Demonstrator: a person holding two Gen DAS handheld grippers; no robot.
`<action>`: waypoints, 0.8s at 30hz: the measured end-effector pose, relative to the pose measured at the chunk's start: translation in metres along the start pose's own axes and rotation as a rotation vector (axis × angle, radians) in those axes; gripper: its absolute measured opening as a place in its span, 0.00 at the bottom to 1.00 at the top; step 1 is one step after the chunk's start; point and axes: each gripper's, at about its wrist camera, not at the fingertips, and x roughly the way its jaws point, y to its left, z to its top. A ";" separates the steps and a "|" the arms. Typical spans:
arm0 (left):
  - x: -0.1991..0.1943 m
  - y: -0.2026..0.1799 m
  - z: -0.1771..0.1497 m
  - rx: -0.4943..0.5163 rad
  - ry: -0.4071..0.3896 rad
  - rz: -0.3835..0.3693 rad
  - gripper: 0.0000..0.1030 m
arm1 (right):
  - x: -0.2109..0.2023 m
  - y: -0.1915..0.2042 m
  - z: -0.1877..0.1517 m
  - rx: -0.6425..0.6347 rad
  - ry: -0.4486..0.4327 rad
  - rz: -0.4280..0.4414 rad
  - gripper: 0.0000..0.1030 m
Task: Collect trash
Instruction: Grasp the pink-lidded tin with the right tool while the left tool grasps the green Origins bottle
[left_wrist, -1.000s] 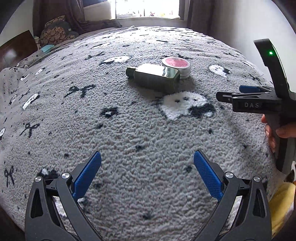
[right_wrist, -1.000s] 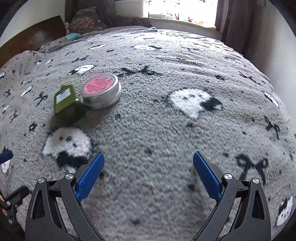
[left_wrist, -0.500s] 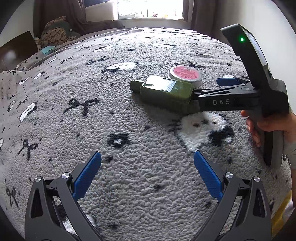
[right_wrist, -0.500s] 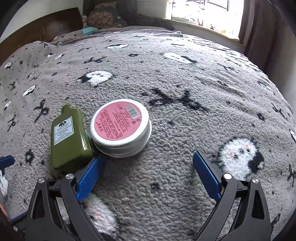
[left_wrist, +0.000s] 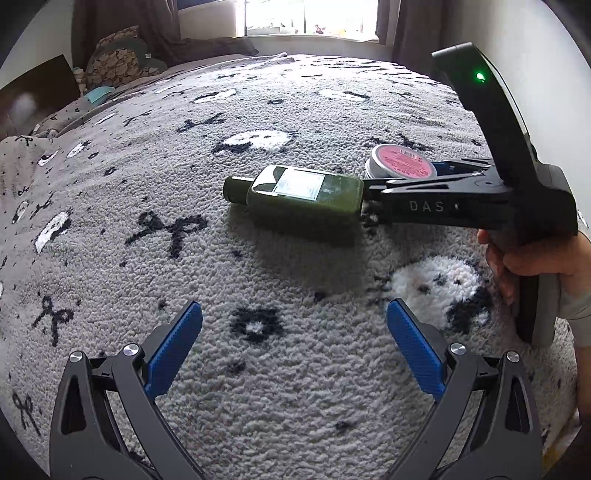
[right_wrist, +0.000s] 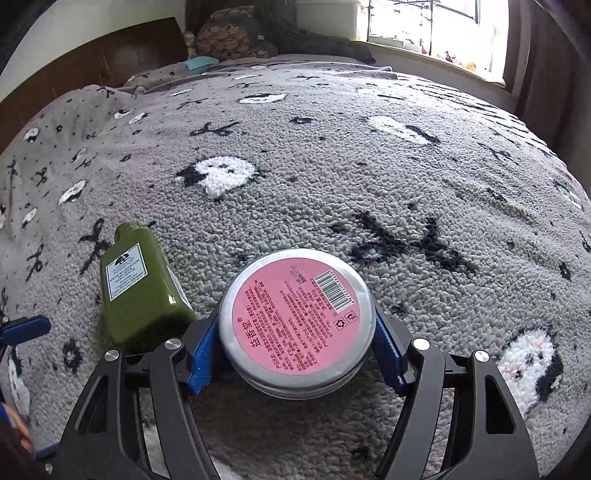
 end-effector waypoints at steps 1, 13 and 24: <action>0.003 -0.001 0.004 -0.006 -0.001 -0.007 0.92 | -0.001 -0.002 0.000 -0.002 0.000 -0.004 0.69; 0.053 -0.012 0.059 -0.060 -0.005 -0.024 0.92 | -0.033 -0.073 -0.025 0.028 0.002 -0.118 0.69; 0.080 -0.016 0.076 -0.072 0.023 0.014 0.79 | -0.048 -0.100 -0.038 0.077 -0.029 -0.121 0.69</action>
